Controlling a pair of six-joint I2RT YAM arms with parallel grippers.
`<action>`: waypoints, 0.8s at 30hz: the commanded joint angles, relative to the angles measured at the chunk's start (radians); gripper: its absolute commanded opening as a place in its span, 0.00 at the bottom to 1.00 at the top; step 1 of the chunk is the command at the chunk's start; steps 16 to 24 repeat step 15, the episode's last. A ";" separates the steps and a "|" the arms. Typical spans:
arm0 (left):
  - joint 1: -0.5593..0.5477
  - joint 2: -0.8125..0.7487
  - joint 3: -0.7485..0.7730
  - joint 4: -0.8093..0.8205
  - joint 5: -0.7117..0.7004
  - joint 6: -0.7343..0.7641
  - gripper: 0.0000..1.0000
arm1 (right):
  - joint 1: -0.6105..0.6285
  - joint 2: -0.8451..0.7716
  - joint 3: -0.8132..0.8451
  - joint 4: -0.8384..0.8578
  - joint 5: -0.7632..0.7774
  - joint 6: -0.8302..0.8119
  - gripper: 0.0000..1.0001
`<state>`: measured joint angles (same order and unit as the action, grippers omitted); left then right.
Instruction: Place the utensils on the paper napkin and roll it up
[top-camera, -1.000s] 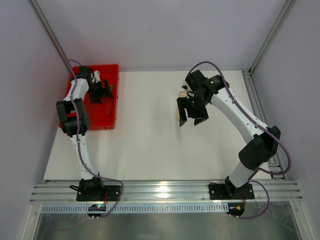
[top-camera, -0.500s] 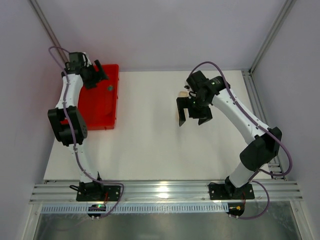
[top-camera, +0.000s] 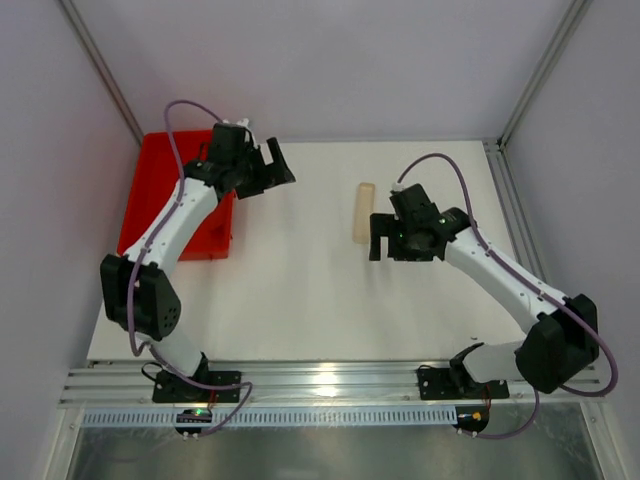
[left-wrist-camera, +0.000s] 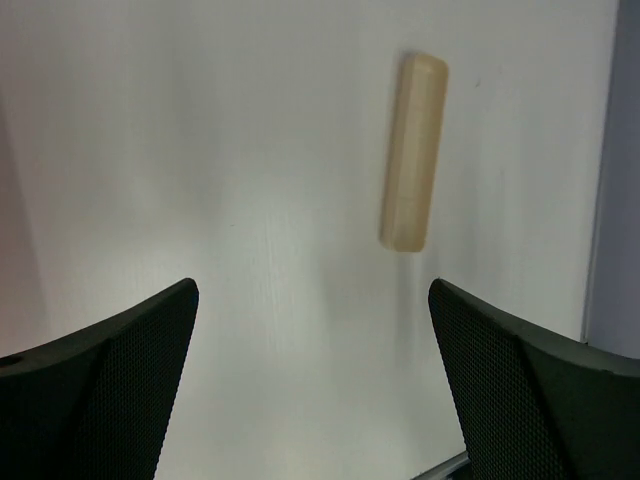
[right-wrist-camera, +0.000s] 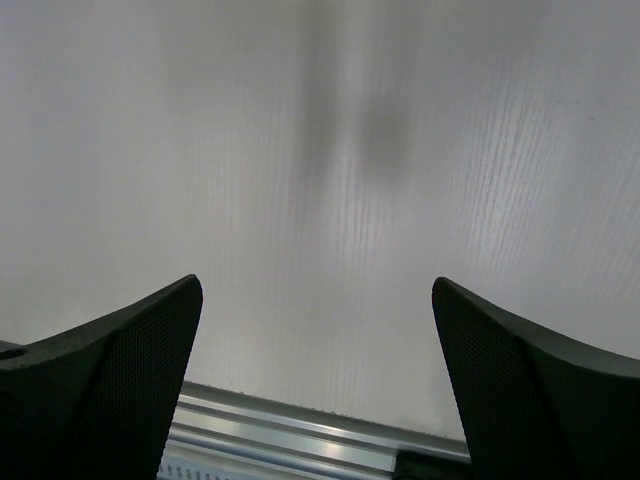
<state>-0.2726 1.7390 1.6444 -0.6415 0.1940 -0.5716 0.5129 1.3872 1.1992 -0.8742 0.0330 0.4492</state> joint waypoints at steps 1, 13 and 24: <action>-0.042 -0.198 -0.195 0.169 -0.045 -0.115 0.99 | -0.002 -0.138 -0.156 0.320 0.099 0.019 0.99; -0.151 -0.564 -0.797 0.603 0.149 -0.238 0.99 | 0.012 -0.198 -0.581 0.723 -0.165 0.095 1.00; -0.151 -0.598 -0.856 0.638 0.197 -0.264 0.99 | 0.013 -0.313 -0.680 0.827 -0.203 0.109 0.99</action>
